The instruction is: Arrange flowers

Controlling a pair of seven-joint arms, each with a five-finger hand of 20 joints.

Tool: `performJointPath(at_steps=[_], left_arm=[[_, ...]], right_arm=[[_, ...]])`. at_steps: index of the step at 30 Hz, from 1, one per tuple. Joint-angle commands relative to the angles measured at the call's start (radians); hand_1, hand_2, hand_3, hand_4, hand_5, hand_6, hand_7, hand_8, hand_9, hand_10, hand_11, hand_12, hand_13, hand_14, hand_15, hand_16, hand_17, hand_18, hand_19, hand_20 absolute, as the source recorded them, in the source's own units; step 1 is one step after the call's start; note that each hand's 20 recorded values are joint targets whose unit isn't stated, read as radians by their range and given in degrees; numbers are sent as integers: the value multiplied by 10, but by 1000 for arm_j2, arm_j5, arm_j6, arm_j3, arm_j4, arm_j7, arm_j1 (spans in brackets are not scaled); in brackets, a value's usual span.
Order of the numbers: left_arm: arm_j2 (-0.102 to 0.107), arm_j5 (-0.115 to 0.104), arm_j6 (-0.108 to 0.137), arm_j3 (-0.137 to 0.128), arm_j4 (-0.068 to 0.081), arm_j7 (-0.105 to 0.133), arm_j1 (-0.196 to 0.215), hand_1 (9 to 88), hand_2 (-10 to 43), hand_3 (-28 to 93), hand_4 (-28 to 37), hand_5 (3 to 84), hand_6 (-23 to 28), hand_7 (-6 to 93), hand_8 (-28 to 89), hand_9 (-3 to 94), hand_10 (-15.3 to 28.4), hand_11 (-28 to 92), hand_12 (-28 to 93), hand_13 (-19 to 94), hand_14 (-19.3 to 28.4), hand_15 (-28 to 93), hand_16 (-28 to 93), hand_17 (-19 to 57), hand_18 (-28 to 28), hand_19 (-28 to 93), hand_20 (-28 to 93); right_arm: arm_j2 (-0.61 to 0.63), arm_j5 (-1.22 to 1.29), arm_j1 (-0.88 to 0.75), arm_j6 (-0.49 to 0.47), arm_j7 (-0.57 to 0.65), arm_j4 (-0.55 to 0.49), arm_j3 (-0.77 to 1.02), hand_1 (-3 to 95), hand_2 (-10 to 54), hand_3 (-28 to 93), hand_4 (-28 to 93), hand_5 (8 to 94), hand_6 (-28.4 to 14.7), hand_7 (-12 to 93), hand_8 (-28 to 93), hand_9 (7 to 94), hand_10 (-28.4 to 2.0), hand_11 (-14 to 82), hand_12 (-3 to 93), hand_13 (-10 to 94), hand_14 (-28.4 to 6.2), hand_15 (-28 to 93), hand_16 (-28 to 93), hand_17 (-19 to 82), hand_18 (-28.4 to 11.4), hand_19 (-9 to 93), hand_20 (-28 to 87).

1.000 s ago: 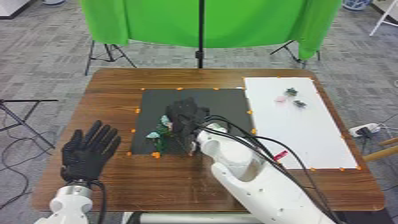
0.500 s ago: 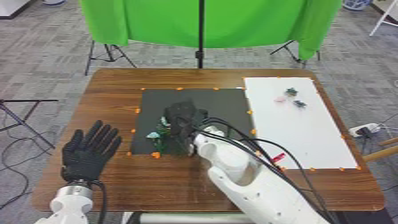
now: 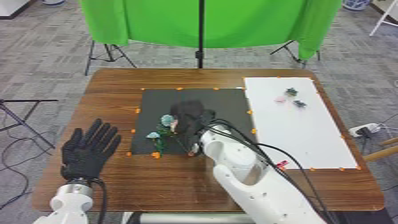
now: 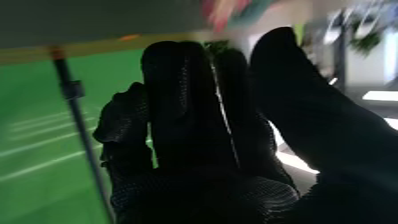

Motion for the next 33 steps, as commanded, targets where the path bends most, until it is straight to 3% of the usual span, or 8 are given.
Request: performJointPath(at_steps=[1,5,8,13,18,25,27,33], left_arm=[[-21,5,-6,-9,-4,-2,37,270,135,782,-283,431,117,81,-85,365,170,202,87,275,177,377,-87,-84,167,415,141],[-22,7,5,-13,-8,9,42,270,135,782,-283,428,117,80,-85,365,170,201,88,275,177,377,-87,-84,167,415,141],[-21,3,3,-16,-13,18,54,269,134,784,-283,415,113,80,-85,359,169,201,88,275,177,377,-87,-84,167,414,141],[-19,3,23,-16,-18,29,58,270,133,783,-283,406,112,79,-86,356,168,202,88,274,177,378,-87,-84,167,414,141],[-22,5,15,-12,-16,27,55,271,133,784,-283,394,108,83,-86,348,166,204,89,274,178,379,-87,-84,167,414,141],[-24,7,16,-7,-14,32,50,272,133,784,-283,399,109,85,-87,349,166,206,89,274,177,378,-87,-84,166,414,141],[-23,15,43,-2,-19,40,47,271,133,785,-283,399,110,84,-87,347,166,206,89,274,177,378,-87,-83,166,414,141],[-23,20,34,-2,-19,42,45,273,133,785,-283,393,109,86,-87,330,163,205,89,272,176,380,-87,-84,166,414,142]], right_arm=[[127,45,-43,91,109,-144,132,442,-95,840,-283,485,-40,156,-135,521,-166,255,170,499,-144,719,209,278,-237,879,480],[196,55,-60,101,183,-125,247,427,-95,835,-283,474,-44,144,-129,492,-176,205,160,477,-149,685,183,272,-239,863,465],[240,55,-62,200,231,-55,303,420,-95,849,-283,455,-50,143,-126,426,-188,150,151,432,-153,623,143,258,-239,835,442],[288,71,-89,168,263,-15,394,426,-95,863,-283,451,-49,154,-131,395,-183,136,142,377,-158,492,102,230,-235,779,394],[301,91,-109,165,316,12,426,429,-95,869,-283,453,-44,166,-138,397,-178,135,140,362,-159,437,106,217,-233,758,371],[304,82,-131,143,251,29,431,451,-95,869,-283,451,-35,177,-144,398,-164,138,138,366,-153,419,116,215,-229,757,362],[298,76,-125,149,236,43,421,452,-95,870,-283,450,-33,179,-146,401,-160,140,138,372,-149,417,119,217,-227,759,362],[282,68,-82,96,215,108,384,465,-95,863,-283,458,-25,189,-151,419,-137,146,137,391,-138,414,124,223,-222,766,362]])
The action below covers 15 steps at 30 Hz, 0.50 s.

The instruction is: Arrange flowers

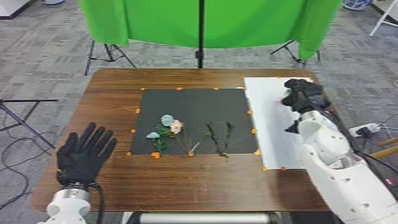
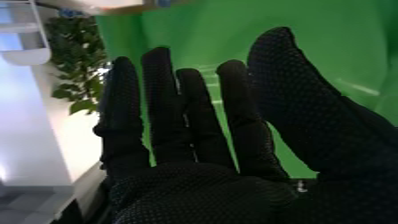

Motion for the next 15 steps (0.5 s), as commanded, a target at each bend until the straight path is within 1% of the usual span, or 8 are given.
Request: performJointPath(at_steps=[1,4,5,6,8,10,13,15], left_arm=[[-8,12,16,10,-4,5,12,273,133,785,-283,392,109,86,-88,330,163,206,90,272,176,380,-87,-83,166,413,142],[-11,14,23,11,-5,-7,9,272,133,785,-283,394,109,88,-88,331,164,208,90,272,176,380,-87,-84,166,414,142],[-11,18,17,12,-3,-8,7,272,134,785,-283,397,110,89,-88,333,165,210,90,272,176,380,-87,-84,166,414,142],[-11,18,14,13,-2,-9,4,272,135,784,-283,404,112,89,-88,340,167,212,90,273,177,380,-88,-84,166,414,142],[-10,21,14,11,-2,-8,5,272,136,783,-283,413,114,88,-89,348,168,213,89,273,177,381,-88,-83,166,413,142],[-10,16,20,9,-4,-5,10,272,136,784,-283,416,114,88,-89,351,168,213,88,274,178,381,-88,-83,166,414,143],[-9,13,22,9,-4,-6,10,272,137,784,-283,419,114,89,-88,355,168,215,89,275,177,381,-89,-83,166,414,143],[-11,13,19,11,-2,-9,8,272,138,784,-283,420,115,88,-89,356,168,216,89,275,177,382,-89,-83,166,415,143]], right_arm=[[-25,-23,47,-55,-22,87,-48,465,-95,862,-283,459,-23,190,-152,421,-132,148,137,394,-136,414,125,224,-221,767,363],[-31,-32,74,-83,-8,144,-69,468,-95,861,-283,473,-16,196,-154,431,-127,150,136,402,-133,409,126,228,-220,770,362],[-29,-36,75,-87,-4,152,-71,471,-95,860,-283,477,-15,197,-155,437,-125,151,136,404,-132,408,126,231,-220,771,362],[-29,-40,73,-81,0,157,-72,474,-95,857,-283,484,-14,200,-156,445,-123,155,136,410,-131,409,127,237,-219,780,365],[-28,-52,64,-20,9,169,-81,481,-95,853,-283,507,-13,206,-160,473,-124,174,141,443,-118,434,136,254,-217,807,374],[-31,-61,59,15,0,180,-84,497,-95,845,-283,563,-5,225,-168,550,-124,229,156,502,-105,473,147,278,-216,843,392],[-37,-55,60,34,-6,195,-89,554,-95,756,-283,633,11,261,-181,635,-123,297,178,573,-76,484,264,303,-214,871,420],[-39,-57,61,60,-11,207,-95,595,-95,701,-283,659,12,270,-169,697,-113,223,275,605,-66,462,319,314,-212,873,430]])
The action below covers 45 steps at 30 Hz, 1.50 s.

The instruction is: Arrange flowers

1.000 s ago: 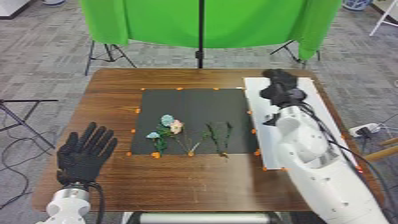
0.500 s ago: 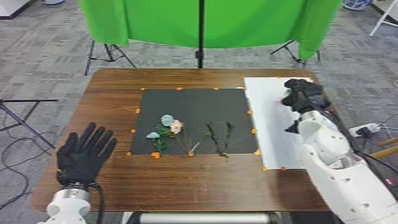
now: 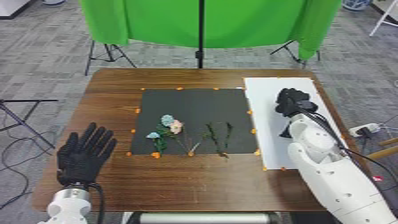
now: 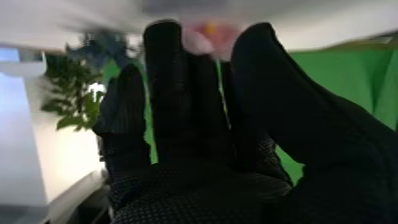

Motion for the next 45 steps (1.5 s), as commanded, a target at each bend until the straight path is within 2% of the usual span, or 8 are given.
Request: performJointPath(at_steps=[1,5,12,19,24,31,38,45], left_arm=[[-11,2,8,8,2,-15,6,271,138,784,-283,420,115,89,-89,356,168,216,89,275,177,381,-89,-84,166,415,143],[-13,3,-2,8,2,-20,6,270,139,784,-283,421,115,88,-89,357,169,217,89,275,177,382,-89,-83,166,415,143],[-7,4,-1,3,2,-12,6,269,139,784,-283,422,116,85,-88,358,169,217,89,275,177,383,-89,-84,166,416,143],[-2,5,5,0,-4,-19,19,268,138,785,-283,422,116,85,-87,358,169,216,89,275,177,382,-90,-84,166,415,142],[-5,6,-7,8,8,-32,0,268,138,785,-283,422,116,84,-87,358,169,216,89,275,177,382,-89,-84,166,416,143],[1,12,-10,14,16,-46,-20,267,138,784,-283,422,116,84,-87,357,169,214,89,274,178,382,-89,-84,165,416,142],[0,18,-14,22,29,-55,-45,267,143,783,-283,423,116,83,-87,358,170,212,90,274,178,381,-89,-84,166,416,142],[2,16,-15,14,20,-50,-31,267,141,783,-283,423,115,83,-87,359,170,214,90,274,178,381,-89,-84,165,415,142]], right_arm=[[-8,-24,-21,110,-8,61,-24,613,-95,681,-283,672,10,281,-127,731,-107,178,325,624,-63,460,335,321,-210,874,435],[-6,-24,-26,160,-33,52,-30,658,-95,653,-283,748,10,380,-64,827,-97,181,427,690,-69,487,390,342,-207,876,461],[33,3,-18,249,-58,-113,-94,657,-95,675,-283,776,5,387,-47,854,-97,184,446,715,-72,491,409,351,-214,876,476],[-20,16,-22,192,-182,-237,-207,650,-95,694,-283,775,2,387,-38,851,-99,189,453,711,-75,503,414,350,-218,880,483],[-79,-20,-28,137,-237,-253,-298,649,-95,700,-283,767,3,388,-36,844,-100,194,456,704,-75,511,410,347,-217,880,484],[-90,14,-57,51,-230,-306,-355,653,-95,698,-283,749,3,388,-48,828,-99,195,449,688,-70,513,409,341,-212,875,483],[-112,-5,-36,50,-213,-293,-379,648,-95,698,-283,727,2,387,-59,810,-102,190,438,675,-66,514,404,338,-213,873,481],[-108,-62,-47,32,-209,-295,-370,628,-95,703,-283,686,0,315,-79,764,-101,155,387,635,-65,541,386,332,-215,878,477]])
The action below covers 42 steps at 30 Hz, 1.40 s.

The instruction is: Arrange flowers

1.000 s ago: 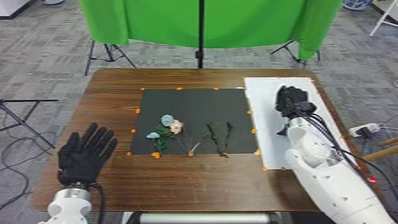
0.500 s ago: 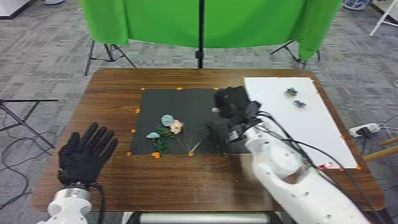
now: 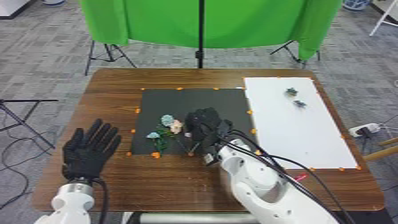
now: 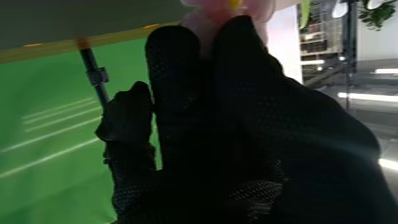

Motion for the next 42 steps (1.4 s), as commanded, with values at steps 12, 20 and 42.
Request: performJointPath(at_steps=[12,20,42], left_arm=[[-4,-11,-3,-1,-4,-11,25,267,142,782,-283,424,115,84,-87,362,171,214,91,275,178,381,-89,-84,165,415,142],[-6,-12,-4,0,-3,-7,24,266,141,784,-283,425,116,85,-87,362,170,214,91,275,178,381,-89,-84,165,415,143],[-11,-12,-10,-12,-18,26,57,267,139,783,-283,424,115,83,-86,363,171,214,92,275,177,380,-89,-84,166,415,142]], right_arm=[[0,-51,-21,-82,15,-17,40,600,-95,710,-283,624,-7,200,-155,660,-129,262,212,574,-78,570,357,314,-217,879,469],[2,-30,-31,-88,34,-35,72,553,-95,755,-283,611,-16,181,-146,635,-139,246,174,560,-93,586,334,307,-223,879,467],[202,72,34,-155,364,177,494,470,-95,906,-283,481,-36,171,-149,406,-168,118,122,316,-146,202,106,157,-182,552,184]])
